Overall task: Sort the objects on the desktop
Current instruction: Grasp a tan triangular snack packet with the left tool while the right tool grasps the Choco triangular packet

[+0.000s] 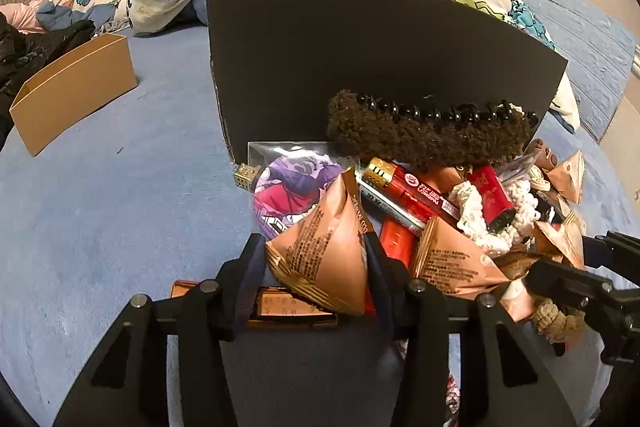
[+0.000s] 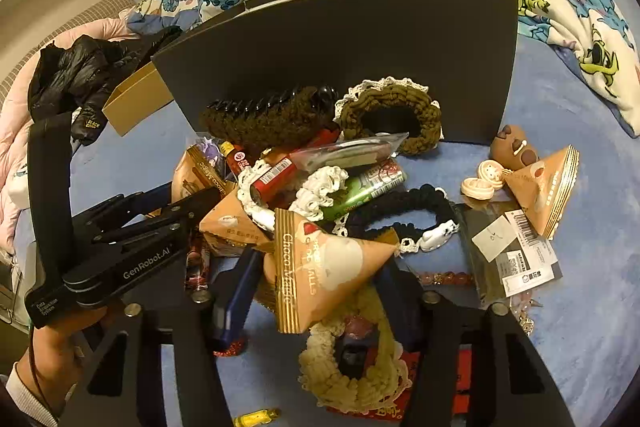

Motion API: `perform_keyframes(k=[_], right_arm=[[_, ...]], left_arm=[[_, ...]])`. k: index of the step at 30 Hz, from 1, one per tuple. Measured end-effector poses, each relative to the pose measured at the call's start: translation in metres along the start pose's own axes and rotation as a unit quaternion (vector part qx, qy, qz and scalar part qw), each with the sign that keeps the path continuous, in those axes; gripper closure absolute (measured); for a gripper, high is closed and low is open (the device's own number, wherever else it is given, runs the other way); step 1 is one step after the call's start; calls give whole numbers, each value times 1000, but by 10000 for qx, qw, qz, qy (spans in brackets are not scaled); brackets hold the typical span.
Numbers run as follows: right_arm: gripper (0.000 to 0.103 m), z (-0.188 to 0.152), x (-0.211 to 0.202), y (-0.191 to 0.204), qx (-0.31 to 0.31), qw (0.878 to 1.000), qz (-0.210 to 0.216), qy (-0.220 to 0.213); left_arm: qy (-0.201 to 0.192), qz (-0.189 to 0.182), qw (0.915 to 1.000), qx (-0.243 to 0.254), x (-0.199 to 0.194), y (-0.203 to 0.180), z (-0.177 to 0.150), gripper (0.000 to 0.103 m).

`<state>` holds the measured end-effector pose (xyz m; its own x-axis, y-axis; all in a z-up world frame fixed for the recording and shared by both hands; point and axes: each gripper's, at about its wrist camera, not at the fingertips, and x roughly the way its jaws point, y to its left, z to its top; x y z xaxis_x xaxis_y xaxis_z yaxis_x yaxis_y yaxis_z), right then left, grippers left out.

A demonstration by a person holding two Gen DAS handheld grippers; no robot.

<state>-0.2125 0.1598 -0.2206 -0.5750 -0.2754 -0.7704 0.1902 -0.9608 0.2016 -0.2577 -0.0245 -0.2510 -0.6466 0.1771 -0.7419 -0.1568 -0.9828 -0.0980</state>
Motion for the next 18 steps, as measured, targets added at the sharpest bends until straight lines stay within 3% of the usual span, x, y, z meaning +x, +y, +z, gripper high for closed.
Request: perform_keyframes(k=[18], right_arm=[[60,7,-13,0,97,9999,38,-92]], left_arm=[[-110,-15,9999,78,-16,-4,7,58]])
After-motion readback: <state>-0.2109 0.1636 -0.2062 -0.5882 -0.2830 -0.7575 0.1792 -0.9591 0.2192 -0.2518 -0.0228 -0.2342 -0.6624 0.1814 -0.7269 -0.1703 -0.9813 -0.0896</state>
